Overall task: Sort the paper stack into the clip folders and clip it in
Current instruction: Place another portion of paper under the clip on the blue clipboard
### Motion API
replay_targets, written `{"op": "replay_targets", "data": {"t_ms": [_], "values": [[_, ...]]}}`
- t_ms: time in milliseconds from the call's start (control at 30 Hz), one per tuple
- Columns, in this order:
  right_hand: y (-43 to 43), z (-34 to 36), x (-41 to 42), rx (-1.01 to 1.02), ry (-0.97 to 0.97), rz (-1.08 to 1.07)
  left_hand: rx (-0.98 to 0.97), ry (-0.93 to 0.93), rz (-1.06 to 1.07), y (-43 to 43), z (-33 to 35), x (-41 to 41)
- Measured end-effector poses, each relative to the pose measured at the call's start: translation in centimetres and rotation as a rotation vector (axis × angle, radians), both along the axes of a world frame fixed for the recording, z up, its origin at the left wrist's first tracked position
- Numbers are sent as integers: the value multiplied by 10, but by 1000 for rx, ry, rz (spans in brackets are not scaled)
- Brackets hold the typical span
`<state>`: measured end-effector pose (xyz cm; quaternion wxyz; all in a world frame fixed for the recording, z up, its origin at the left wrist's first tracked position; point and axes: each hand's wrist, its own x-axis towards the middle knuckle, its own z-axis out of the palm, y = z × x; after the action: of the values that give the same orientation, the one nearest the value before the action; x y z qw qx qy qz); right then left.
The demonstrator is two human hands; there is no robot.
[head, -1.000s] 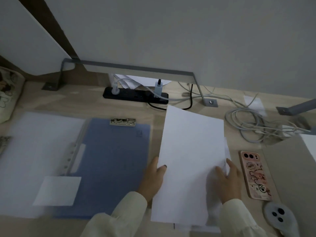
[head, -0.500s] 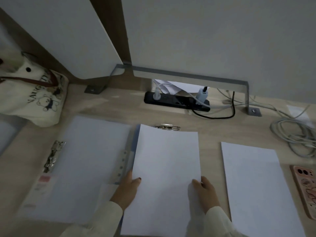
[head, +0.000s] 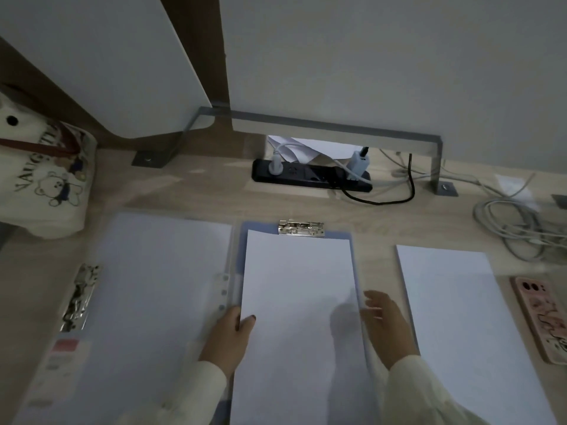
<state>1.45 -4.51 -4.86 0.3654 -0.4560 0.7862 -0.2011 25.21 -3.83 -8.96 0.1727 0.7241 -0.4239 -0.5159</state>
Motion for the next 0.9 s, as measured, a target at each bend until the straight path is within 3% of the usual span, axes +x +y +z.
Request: {"op": "replay_targets", "data": {"t_ms": [133,233,300,567,900], "values": [[-46,25,18,-17,60,351,1,47,42,1,0,0],[-80,37,33,223,46,641,-6,43,52,1,-2,-1],[-87,42,31,335,12,724,-4,17,47,1,-3,0],[-136,8,40,-63,293,676,-14,26,72,3,-3,0],[-130,-26,42,-189,386,733,8,49,67,14,-1,-3]]}}
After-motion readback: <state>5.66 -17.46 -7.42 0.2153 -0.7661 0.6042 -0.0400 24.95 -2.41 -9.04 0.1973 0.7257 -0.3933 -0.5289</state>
